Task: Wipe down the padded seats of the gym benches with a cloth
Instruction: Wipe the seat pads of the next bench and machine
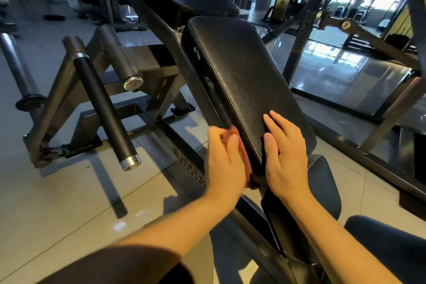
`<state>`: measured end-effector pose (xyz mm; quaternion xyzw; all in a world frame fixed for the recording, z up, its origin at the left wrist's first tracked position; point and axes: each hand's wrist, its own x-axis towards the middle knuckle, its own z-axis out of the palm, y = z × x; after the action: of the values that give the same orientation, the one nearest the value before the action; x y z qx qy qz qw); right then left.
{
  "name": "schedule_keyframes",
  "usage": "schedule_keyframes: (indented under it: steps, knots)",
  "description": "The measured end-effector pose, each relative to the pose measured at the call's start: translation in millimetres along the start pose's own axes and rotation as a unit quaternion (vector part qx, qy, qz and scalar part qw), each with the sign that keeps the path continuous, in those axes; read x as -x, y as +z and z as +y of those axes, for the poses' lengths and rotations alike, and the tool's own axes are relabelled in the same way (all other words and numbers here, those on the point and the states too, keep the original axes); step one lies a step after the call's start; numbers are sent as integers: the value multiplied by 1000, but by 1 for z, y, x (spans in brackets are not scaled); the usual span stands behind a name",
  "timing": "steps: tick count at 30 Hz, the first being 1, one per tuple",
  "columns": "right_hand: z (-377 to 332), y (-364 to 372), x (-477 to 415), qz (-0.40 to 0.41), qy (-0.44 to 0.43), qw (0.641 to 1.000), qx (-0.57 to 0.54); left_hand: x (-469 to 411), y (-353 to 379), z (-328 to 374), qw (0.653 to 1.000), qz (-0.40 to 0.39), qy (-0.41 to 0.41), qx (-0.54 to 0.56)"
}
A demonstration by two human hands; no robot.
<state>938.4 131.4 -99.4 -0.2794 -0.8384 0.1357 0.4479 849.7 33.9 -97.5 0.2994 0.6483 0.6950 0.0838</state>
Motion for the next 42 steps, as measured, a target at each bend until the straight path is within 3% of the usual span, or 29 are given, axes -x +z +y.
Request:
schedule_keyframes:
  steps: [5, 9, 15, 23, 26, 33, 39, 42]
  knots:
    - [2, 1, 0, -2, 19, 1000, -13, -101, -16, 42, 994, 103, 45, 17]
    - [2, 2, 1, 7, 18, 1000, -20, -93, -7, 31, 987, 147, 51, 27]
    - [2, 2, -2, 13, -4, 1000, -16, -7, 5, -1, 999, 27, 8, 22]
    - [4, 2, -1, 7, 3, 1000, -15, -128, -21, 53, 988, 147, 45, 5]
    - [3, 3, -1, 14, 2, 1000, -17, -113, -11, 41, 986, 158, 55, 16]
    - [3, 3, -1, 19, -2, 999, -25, 5, 6, -9, 1000, 14, 4, 21]
    - [2, 3, -1, 11, 17, 1000, -22, -128, -20, 46, 990, 139, 17, 20]
    - [2, 4, 0, 13, 22, 999, -24, -130, -18, 43, 987, 156, 29, 16]
